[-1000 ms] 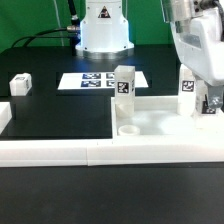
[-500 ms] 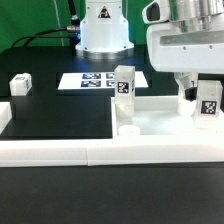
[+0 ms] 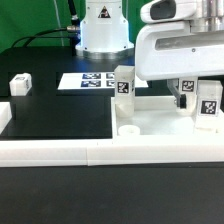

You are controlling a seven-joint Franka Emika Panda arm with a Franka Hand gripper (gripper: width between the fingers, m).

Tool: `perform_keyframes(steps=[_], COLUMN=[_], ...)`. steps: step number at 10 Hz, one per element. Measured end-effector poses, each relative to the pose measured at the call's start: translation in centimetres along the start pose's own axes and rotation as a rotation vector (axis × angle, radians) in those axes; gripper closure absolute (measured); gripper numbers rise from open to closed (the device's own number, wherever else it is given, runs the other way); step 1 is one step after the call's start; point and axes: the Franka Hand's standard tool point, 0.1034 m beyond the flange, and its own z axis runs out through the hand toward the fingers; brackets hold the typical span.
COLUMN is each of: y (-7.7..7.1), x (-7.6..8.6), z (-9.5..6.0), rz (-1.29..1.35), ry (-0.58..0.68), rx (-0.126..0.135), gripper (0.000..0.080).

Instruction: Assemble square table

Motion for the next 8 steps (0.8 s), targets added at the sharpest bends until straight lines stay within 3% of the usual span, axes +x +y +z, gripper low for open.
perform_keyframes(steps=[1, 2, 4, 6, 7, 8], y=[0.0, 0.5, 0.7, 0.6, 0.6, 1.2], x=[0.0, -0.1, 0.0, -0.5, -0.5, -0.4], z=[0.0, 0.2, 0.2, 0.2, 0.3, 0.3], rz=[0.009, 0.181, 0.395, 0.852, 1.092, 1.323], ry=[0.000, -0.002, -0.002, -0.031, -0.062, -0.111], rx=[0.000, -0.006, -0.006, 0.000, 0.029, 0.103], gripper=[0.0393, 0.0505, 0.0506, 0.0507, 0.0507, 0.0509])
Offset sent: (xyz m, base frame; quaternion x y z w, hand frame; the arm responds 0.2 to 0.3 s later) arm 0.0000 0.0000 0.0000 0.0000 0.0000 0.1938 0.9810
